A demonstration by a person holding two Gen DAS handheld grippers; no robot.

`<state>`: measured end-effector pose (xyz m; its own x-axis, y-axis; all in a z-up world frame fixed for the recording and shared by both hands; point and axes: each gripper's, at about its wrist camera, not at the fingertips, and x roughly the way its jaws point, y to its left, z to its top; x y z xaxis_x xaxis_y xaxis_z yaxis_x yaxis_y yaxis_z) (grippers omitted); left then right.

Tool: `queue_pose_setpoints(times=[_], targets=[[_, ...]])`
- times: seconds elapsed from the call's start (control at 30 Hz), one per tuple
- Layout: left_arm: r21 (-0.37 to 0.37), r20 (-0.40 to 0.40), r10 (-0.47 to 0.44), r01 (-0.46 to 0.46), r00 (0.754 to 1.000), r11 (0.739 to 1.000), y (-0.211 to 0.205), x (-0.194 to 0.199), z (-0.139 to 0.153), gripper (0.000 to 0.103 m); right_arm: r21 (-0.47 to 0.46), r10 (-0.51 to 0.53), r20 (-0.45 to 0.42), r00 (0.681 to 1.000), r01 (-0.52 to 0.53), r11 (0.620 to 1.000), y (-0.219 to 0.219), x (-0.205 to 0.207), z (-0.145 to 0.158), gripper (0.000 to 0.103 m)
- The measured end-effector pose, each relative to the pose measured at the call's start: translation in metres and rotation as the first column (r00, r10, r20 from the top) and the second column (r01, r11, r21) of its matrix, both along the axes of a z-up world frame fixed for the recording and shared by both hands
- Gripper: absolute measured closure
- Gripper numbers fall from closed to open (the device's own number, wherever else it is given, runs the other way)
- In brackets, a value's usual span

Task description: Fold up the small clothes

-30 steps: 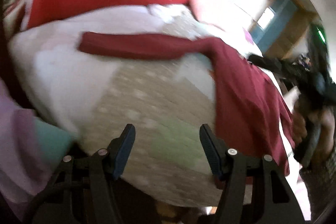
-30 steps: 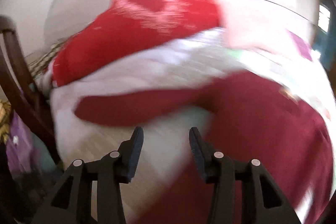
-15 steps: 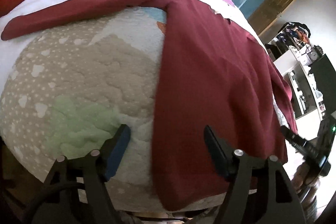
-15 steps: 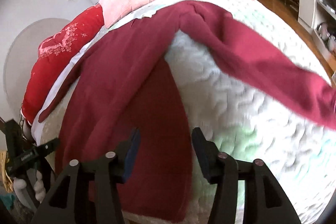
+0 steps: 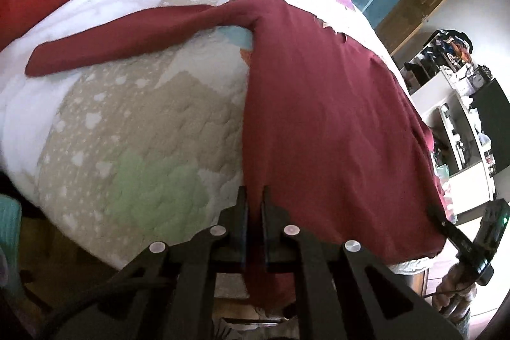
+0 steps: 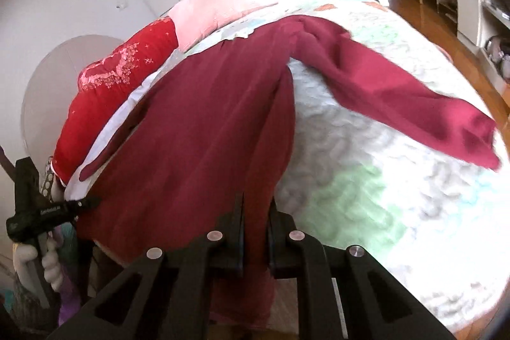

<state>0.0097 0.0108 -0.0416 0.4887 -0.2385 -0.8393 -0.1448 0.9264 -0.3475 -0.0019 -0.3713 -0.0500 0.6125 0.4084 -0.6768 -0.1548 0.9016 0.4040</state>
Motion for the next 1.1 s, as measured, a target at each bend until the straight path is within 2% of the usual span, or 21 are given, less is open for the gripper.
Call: queue_pose_setpoints(times=[0.1,0.2,0.27,0.4,0.43,0.47,0.5,0.53,0.7,0.77,0.8,0.87,0.9,0.97,1.0,1.07,1.1], targets=[[0.034,-0.023,0.002,-0.001,1.0,0.999,-0.004,-0.01,-0.013,0.097,0.027,-0.019,-0.072,0.997,0.021,0.999,-0.012,-0.013,-0.019,0.093],[0.031,-0.051,0.026,-0.024,0.998,0.999,0.0,-0.018,-0.027,0.097,0.05,-0.067,-0.128,0.989,0.074,0.996,-0.023,-0.017,-0.038,0.093],[0.003,-0.034,0.038,-0.038,0.999,0.999,0.006,-0.026,-0.023,0.097,0.11,-0.106,-0.132,0.986,0.121,0.987,-0.037,-0.018,-0.037,0.092],[0.016,0.056,0.068,-0.069,0.996,0.997,0.013,-0.04,0.005,0.096,0.111,-0.238,-0.082,0.968,0.246,0.963,-0.068,-0.015,-0.024,0.091],[0.013,0.082,0.074,-0.075,0.994,0.997,0.014,-0.042,0.012,0.096,0.132,-0.265,-0.083,0.961,0.274,0.953,-0.077,-0.012,-0.024,0.081],[0.006,0.094,0.074,-0.075,0.993,0.997,0.014,-0.043,0.016,0.095,0.17,-0.302,-0.096,0.949,0.314,0.934,-0.089,-0.008,-0.027,0.072],[-0.001,0.103,0.075,-0.075,0.992,0.997,0.014,-0.043,0.02,0.093,0.206,-0.326,-0.108,0.939,0.342,0.917,-0.098,-0.005,-0.03,0.054],[-0.007,0.11,0.075,-0.074,0.991,0.997,0.013,-0.042,0.024,0.091,0.25,-0.347,-0.115,0.931,0.365,0.897,-0.105,-0.002,-0.032,0.046],[-0.003,0.133,0.041,-0.041,0.99,0.999,-0.003,-0.037,0.035,0.085,0.461,-0.422,-0.181,0.888,0.455,0.761,-0.126,0.03,-0.044,0.038],[0.013,0.13,0.028,-0.03,0.991,0.999,-0.011,-0.034,0.034,0.084,0.473,-0.467,-0.205,0.86,0.505,0.722,-0.129,0.042,-0.049,0.038],[0.018,0.125,0.023,-0.026,0.992,1.0,-0.014,-0.034,0.032,0.084,0.479,-0.492,-0.203,0.847,0.524,0.705,-0.131,0.047,-0.05,0.041],[0.026,0.113,0.022,-0.025,0.993,0.999,-0.016,-0.032,0.029,0.084,0.459,-0.518,-0.198,0.832,0.546,0.701,-0.137,0.054,-0.049,0.071],[0.028,0.108,0.023,-0.026,0.994,0.999,-0.016,-0.032,0.029,0.084,0.444,-0.519,-0.192,0.833,0.545,0.711,-0.139,0.061,-0.048,0.097],[0.031,0.102,0.027,-0.03,0.994,0.999,-0.016,-0.031,0.028,0.084,0.396,-0.531,-0.165,0.831,0.548,0.736,-0.148,0.068,-0.038,0.097],[0.034,0.102,0.028,-0.032,0.994,0.999,-0.016,-0.03,0.029,0.084,0.351,-0.557,-0.12,0.822,0.56,0.751,-0.158,0.07,-0.026,0.097],[0.039,0.105,0.024,-0.029,0.994,0.999,-0.018,-0.029,0.03,0.084,0.282,-0.61,-0.028,0.792,0.592,0.756,-0.18,0.074,0.001,0.097],[0.04,0.107,0.021,-0.026,0.994,0.999,-0.02,-0.028,0.03,0.084,0.254,-0.644,0.03,0.765,0.617,0.745,-0.194,0.076,0.021,0.097]])
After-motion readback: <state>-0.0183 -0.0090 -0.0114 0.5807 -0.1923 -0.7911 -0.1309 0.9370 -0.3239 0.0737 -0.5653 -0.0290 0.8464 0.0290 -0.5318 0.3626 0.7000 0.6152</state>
